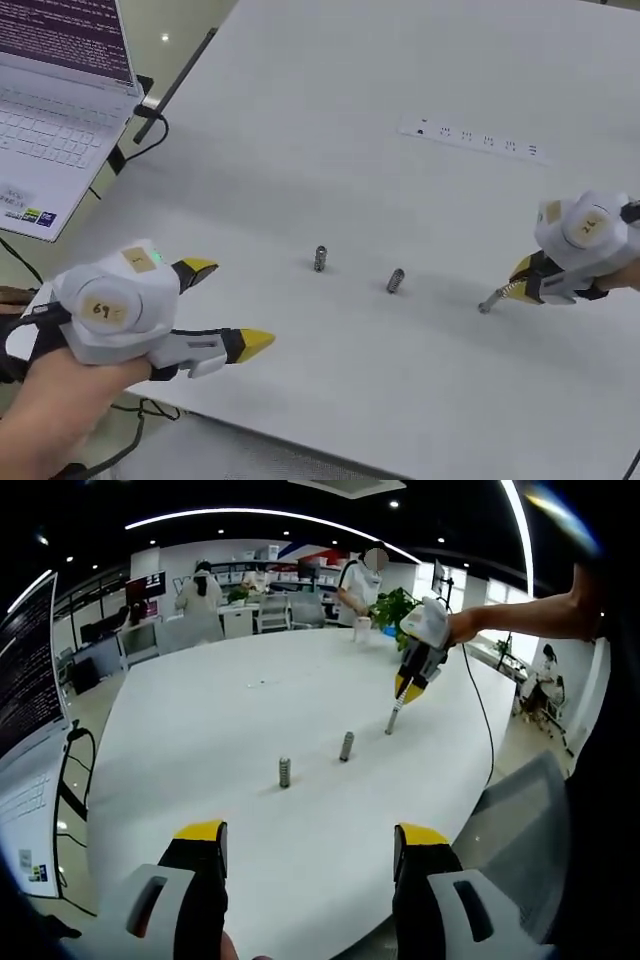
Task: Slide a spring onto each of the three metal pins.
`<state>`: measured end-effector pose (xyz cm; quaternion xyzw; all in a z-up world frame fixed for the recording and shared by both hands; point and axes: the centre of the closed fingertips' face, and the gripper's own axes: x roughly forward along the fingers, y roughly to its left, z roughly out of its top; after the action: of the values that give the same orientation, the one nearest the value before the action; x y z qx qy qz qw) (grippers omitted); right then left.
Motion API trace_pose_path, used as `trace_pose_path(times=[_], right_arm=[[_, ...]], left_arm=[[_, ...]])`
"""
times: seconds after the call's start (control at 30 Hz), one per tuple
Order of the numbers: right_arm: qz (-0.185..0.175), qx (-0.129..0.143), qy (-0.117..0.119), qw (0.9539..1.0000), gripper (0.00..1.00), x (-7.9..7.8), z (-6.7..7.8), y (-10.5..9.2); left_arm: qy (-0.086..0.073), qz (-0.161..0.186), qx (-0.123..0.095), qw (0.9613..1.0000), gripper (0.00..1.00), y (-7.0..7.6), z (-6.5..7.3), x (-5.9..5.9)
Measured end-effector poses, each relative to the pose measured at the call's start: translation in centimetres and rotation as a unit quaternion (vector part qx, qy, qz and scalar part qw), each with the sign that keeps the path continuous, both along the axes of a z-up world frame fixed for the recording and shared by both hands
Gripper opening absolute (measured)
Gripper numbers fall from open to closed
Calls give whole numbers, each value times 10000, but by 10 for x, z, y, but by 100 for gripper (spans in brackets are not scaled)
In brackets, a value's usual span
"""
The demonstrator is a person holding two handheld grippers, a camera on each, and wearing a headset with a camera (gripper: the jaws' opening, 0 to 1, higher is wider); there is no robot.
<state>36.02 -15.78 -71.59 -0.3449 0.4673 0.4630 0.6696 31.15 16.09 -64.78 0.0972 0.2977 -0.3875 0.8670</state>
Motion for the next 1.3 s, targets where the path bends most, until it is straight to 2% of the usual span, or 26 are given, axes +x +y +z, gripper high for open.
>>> trace_pose_path(times=[0.5, 0.9, 1.3], right_arm=[[211, -157, 84, 9996, 9, 0, -10, 5], [314, -225, 151, 9991, 9, 1, -19, 8], [415, -309, 245, 9984, 9, 1, -34, 9]], left_arm=[[5, 25, 9, 10000, 64, 3, -1, 1], [25, 25, 10, 10000, 64, -1, -2, 1], [-5, 41, 1, 10000, 64, -2, 4, 3]])
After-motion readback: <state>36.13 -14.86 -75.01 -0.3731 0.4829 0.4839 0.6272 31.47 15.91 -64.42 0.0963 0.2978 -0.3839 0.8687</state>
